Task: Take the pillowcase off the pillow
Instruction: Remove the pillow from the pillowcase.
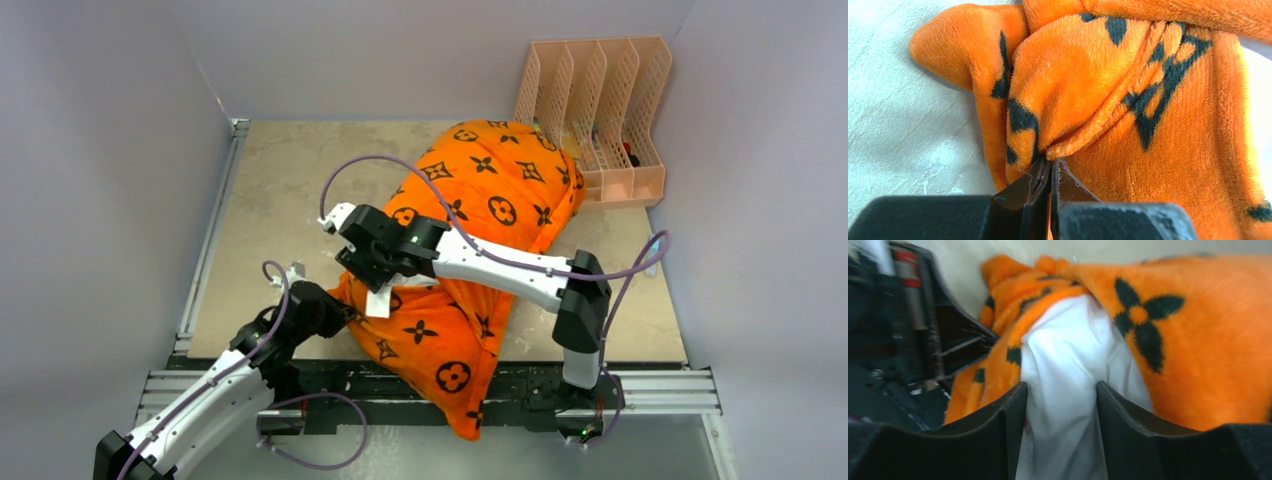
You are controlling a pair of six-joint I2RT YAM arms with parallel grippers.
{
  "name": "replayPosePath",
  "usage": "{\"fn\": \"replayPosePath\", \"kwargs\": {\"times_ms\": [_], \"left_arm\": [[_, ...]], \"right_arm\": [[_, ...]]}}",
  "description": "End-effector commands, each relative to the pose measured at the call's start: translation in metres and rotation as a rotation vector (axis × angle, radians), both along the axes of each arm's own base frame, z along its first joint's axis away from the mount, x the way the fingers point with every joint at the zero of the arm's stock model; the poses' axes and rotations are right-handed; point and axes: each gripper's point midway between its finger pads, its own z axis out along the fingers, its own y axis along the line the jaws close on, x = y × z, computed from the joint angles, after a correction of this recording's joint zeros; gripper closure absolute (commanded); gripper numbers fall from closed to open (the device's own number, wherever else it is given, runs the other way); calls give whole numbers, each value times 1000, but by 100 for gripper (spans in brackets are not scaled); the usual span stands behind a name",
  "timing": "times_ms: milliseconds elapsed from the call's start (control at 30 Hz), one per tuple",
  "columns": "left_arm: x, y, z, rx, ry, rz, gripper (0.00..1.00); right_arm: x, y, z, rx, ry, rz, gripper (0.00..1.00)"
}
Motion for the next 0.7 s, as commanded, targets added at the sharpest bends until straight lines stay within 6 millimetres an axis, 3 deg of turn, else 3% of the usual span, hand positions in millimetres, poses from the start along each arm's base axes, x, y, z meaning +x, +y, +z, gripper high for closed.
{"fn": "replayPosePath", "kwargs": {"times_ms": [0, 200, 233, 300, 433, 533, 600, 667], "left_arm": [[-4, 5, -4, 41, 12, -17, 100], [-6, 6, -6, 48, 17, -22, 100], [-6, 6, -6, 50, 18, -24, 100], [-7, 6, -6, 50, 20, -26, 100], [-8, 8, -6, 53, 16, -28, 100], [-8, 7, -6, 48, 13, -31, 100], [-8, 6, -5, 44, 10, -33, 100], [-7, 5, -5, 44, 10, -36, 100]], "right_arm": [[5, -38, -25, -140, -5, -140, 42], [36, -91, -38, -351, -150, -339, 16], [39, -98, -39, -375, -157, -344, 8], [44, -105, -44, -385, -124, -340, 3], [35, -103, -89, -417, 15, -289, 2], [22, -112, -152, -527, 108, -282, 4], [15, -121, -192, -615, 152, -304, 13], [10, -120, -211, -573, 157, -342, 31]]}}
